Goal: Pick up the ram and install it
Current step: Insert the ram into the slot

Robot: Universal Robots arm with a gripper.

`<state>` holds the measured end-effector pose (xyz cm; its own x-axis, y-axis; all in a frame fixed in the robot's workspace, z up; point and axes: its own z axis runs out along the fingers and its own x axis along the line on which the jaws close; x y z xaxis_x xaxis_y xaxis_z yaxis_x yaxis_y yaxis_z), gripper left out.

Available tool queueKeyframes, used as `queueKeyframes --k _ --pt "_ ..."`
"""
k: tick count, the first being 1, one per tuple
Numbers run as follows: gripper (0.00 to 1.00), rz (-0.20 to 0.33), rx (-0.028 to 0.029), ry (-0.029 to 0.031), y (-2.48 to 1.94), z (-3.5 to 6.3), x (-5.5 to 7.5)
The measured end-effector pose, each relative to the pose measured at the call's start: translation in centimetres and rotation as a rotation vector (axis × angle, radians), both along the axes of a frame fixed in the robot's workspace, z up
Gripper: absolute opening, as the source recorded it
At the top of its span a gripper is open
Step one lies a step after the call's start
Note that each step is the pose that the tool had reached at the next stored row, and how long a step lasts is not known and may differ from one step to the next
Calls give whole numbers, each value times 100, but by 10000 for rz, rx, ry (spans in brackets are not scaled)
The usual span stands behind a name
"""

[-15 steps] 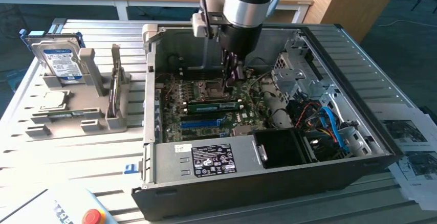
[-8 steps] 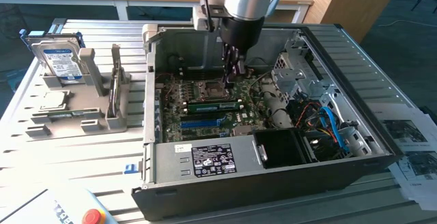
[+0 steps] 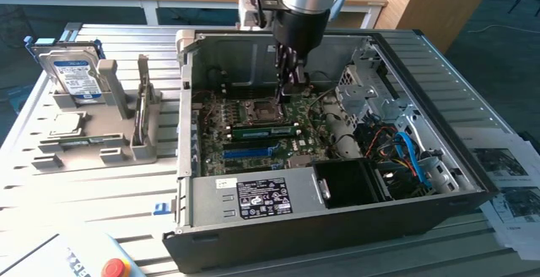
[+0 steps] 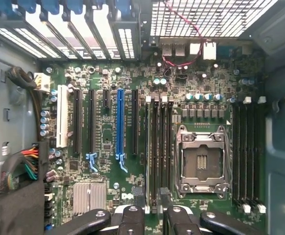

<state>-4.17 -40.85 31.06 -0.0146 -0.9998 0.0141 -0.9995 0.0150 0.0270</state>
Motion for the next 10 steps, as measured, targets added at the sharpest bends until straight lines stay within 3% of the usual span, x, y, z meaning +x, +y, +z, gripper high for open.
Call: queueKeyframes --k 10 --pt "25 0 1 0 0 221 0"
